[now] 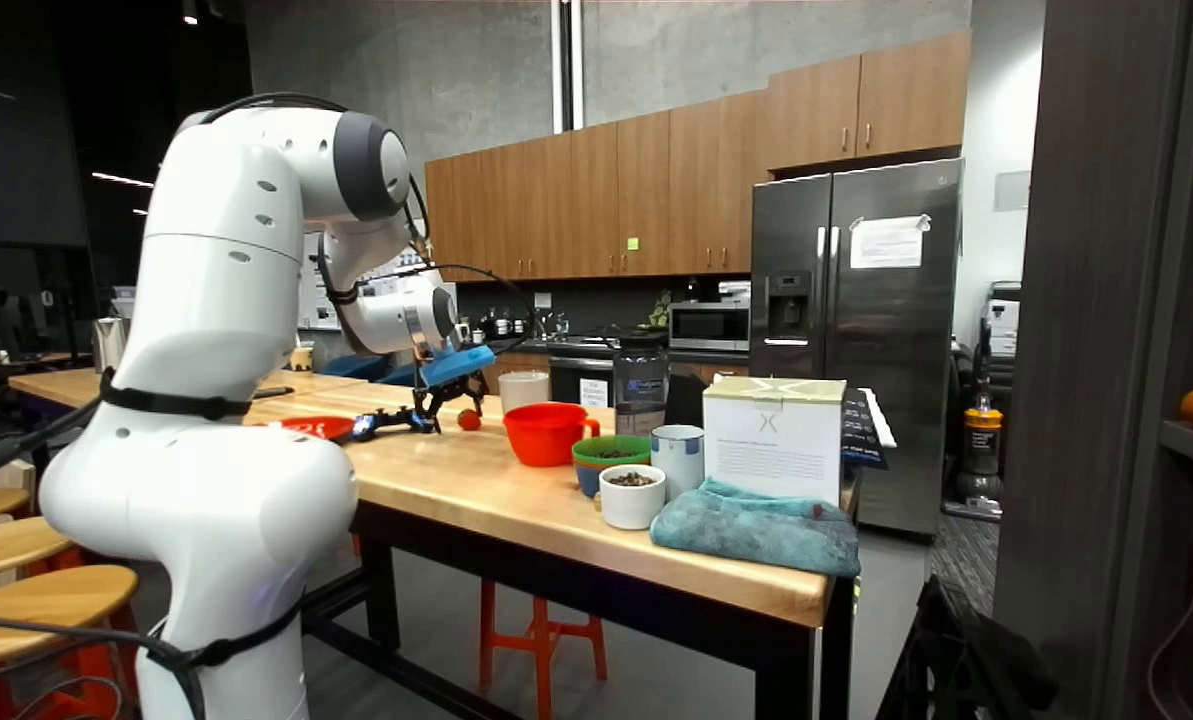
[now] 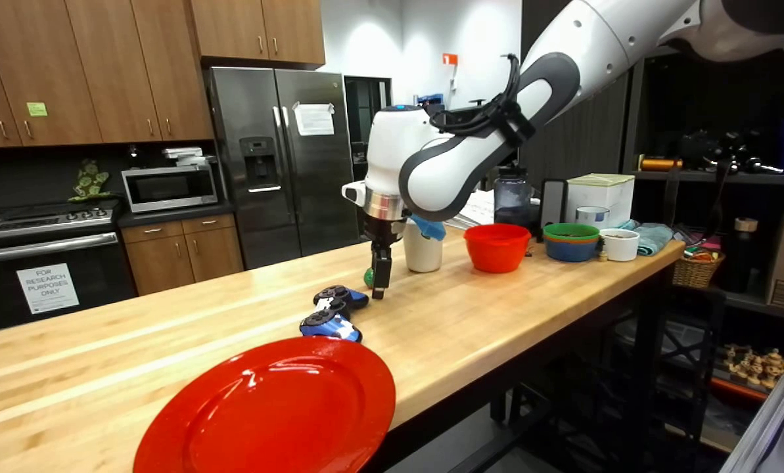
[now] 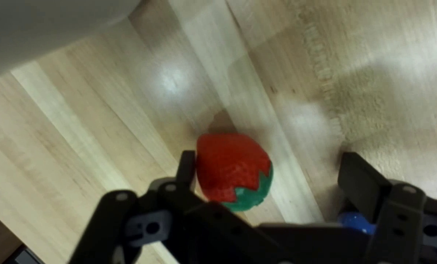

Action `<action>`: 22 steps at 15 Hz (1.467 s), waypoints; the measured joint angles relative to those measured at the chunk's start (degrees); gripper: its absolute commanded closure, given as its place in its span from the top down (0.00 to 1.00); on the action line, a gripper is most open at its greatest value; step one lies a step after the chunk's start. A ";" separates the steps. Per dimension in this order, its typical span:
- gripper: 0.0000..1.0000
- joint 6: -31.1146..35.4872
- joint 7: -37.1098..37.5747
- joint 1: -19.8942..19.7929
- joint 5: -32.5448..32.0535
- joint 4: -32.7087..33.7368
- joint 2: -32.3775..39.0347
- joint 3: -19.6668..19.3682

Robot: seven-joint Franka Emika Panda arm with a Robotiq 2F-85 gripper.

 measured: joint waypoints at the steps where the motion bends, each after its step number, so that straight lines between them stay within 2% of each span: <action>1: 0.71 -0.39 -0.09 0.00 0.00 0.00 0.00 0.01; 4: 0.50 -0.77 -0.30 0.01 0.00 0.04 -0.09 0.13; 7: 0.23 -0.77 -0.31 0.05 0.00 0.13 -0.24 0.22; 18: 0.23 -0.76 -0.14 0.02 -0.03 0.93 -0.46 0.09; 22: 0.23 -1.73 0.91 -0.01 -1.94 3.01 -2.82 -1.03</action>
